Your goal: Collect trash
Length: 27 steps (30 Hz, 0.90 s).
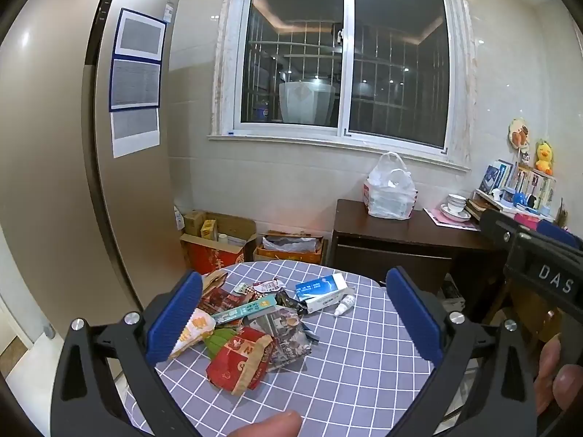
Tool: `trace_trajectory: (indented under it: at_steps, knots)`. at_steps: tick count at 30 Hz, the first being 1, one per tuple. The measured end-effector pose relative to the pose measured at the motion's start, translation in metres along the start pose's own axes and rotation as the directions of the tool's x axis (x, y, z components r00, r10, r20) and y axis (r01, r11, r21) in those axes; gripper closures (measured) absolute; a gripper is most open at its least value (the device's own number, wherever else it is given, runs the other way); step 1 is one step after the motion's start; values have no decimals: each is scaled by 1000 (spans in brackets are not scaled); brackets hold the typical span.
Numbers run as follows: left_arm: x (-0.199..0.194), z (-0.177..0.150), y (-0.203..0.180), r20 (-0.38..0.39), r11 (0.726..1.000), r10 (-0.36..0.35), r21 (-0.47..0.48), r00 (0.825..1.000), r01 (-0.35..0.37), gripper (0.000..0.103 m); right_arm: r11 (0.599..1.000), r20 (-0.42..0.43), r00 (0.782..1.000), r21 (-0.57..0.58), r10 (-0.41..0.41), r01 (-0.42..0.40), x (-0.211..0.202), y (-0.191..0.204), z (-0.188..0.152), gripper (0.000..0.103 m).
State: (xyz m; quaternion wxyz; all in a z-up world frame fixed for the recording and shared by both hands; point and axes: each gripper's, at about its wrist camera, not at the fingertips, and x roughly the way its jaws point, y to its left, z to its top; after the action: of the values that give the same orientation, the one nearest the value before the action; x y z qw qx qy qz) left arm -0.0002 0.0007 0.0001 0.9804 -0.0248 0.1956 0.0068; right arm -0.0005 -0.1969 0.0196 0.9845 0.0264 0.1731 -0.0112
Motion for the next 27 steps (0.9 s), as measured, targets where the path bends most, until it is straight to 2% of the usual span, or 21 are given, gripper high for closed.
trace_trajectory:
  at_steps: [6, 14, 15, 17, 27]
  knots:
    - [-4, 0, 6, 6, 1000, 14, -14, 1000, -13, 4, 1000, 0, 1000, -4, 2, -2, -1, 1, -1, 6]
    - [4, -3, -7, -16, 1000, 0, 17, 1000, 0, 4, 1000, -6, 1000, -7, 0, 0, -8, -4, -2, 6]
    - [4, -3, -8, -17, 1000, -1, 18, 1000, 1, 4, 1000, -10, 1000, -1, -28, 28, 2, -7, -3, 6]
    - [4, -4, -12, -16, 1000, -5, 20, 1000, 6, 4, 1000, -11, 1000, 2, -29, 29, 1, -8, -3, 6]
    - [10, -10, -9, -21, 999, -32, 15, 999, 32, 4, 999, -22, 999, 12, -38, 38, 6, -6, -5, 6]
